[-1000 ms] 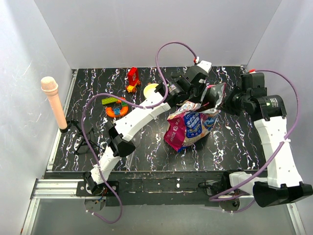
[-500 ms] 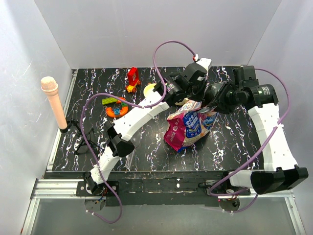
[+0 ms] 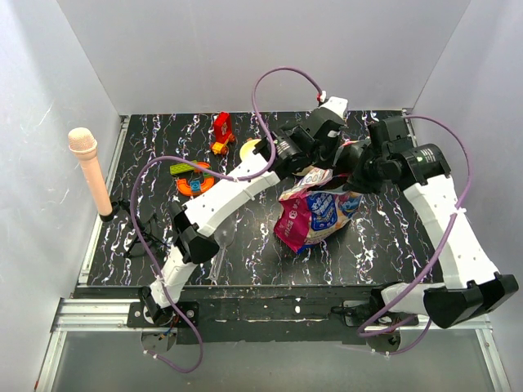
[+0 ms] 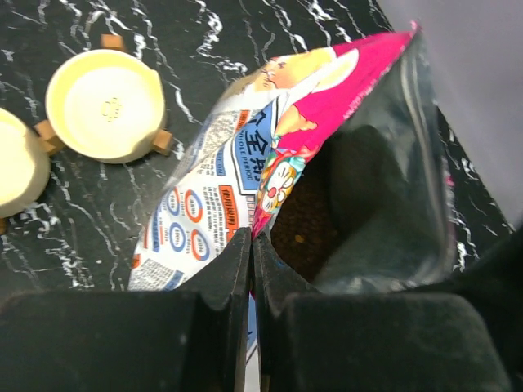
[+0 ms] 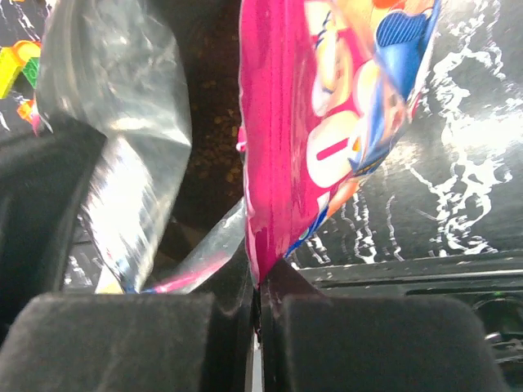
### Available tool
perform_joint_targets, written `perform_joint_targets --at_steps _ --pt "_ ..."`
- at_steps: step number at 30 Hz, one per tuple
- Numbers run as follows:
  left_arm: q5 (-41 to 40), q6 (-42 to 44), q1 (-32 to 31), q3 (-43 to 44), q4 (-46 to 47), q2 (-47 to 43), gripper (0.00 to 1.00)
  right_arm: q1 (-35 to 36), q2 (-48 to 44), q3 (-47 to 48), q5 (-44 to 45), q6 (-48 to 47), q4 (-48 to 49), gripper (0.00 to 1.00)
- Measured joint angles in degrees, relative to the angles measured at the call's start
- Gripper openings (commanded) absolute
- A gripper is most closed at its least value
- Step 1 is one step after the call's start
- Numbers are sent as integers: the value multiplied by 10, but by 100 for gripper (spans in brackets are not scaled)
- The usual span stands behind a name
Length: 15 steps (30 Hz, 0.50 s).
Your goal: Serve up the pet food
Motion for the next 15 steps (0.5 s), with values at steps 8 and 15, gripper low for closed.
perform_joint_targets --at_steps 8,15 --pt "-41 14 0 14 -23 -5 38 12 -22 16 31 -72 -39 1" --pt "-17 4 1 25 -40 -4 59 13 10 75 18 -100 -100 1"
